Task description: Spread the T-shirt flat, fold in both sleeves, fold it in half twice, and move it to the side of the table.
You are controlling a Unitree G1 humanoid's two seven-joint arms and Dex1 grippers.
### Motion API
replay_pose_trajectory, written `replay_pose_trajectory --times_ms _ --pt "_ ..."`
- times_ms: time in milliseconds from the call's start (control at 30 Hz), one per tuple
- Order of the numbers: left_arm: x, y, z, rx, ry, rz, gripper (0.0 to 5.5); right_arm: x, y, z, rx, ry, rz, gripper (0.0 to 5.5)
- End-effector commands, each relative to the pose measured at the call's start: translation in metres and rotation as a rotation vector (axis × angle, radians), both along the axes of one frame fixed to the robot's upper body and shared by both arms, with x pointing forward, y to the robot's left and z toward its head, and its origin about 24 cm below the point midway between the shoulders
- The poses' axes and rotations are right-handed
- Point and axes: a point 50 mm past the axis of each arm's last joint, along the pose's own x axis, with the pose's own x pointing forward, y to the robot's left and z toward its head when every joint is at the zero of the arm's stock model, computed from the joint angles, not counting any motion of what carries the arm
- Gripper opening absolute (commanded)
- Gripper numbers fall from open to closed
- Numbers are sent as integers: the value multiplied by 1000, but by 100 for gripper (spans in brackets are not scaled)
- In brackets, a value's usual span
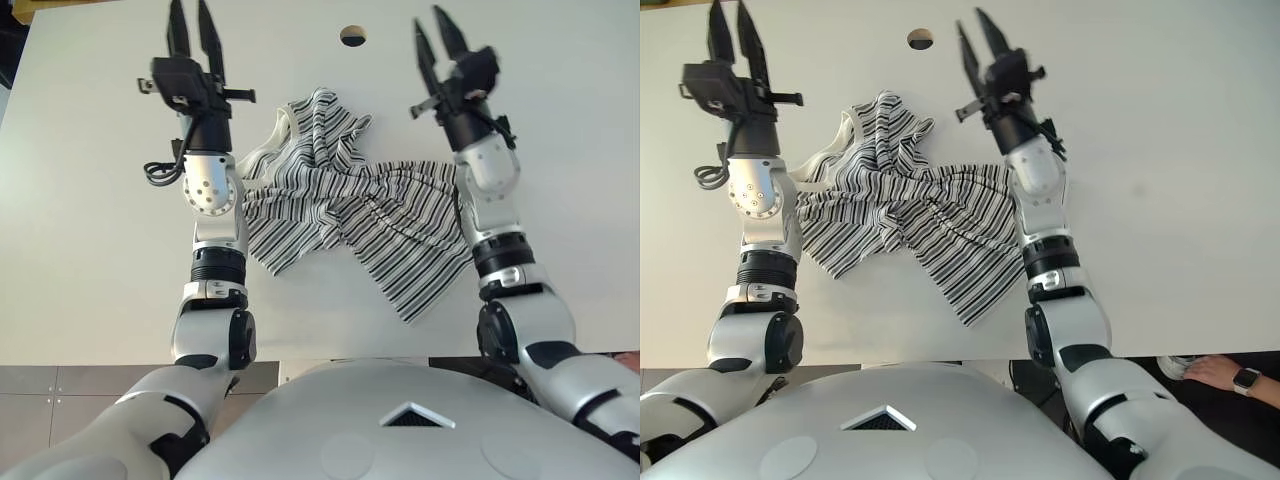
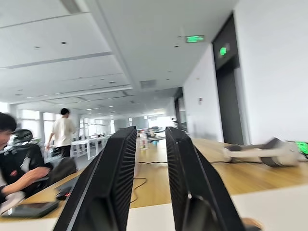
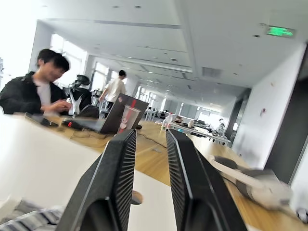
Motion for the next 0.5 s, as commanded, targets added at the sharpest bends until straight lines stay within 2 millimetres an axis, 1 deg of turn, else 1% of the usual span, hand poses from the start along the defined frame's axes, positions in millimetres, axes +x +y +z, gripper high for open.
replay_pose_trajectory --times_ms 33,133,233,300,400,500 --pt "-23 19 -24 357 131 -126 109 10 12 -16 -418 -34 76 113" --pt "-43 16 -45 599 240 -272 109 12 13 -29 -589 -3 126 113" --pt "-74 -2 -71 837 318 -498 109 12 14 -51 -795 67 172 113" --pt "-92 -12 -83 958 348 -627 109 10 10 -64 -918 117 192 113" --pt "-110 -21 -97 1125 389 -778 109 10 -7 -78 -1081 193 184 113" --pt "-126 -20 -106 1227 443 -887 109 17 -30 -79 -1172 243 112 113"
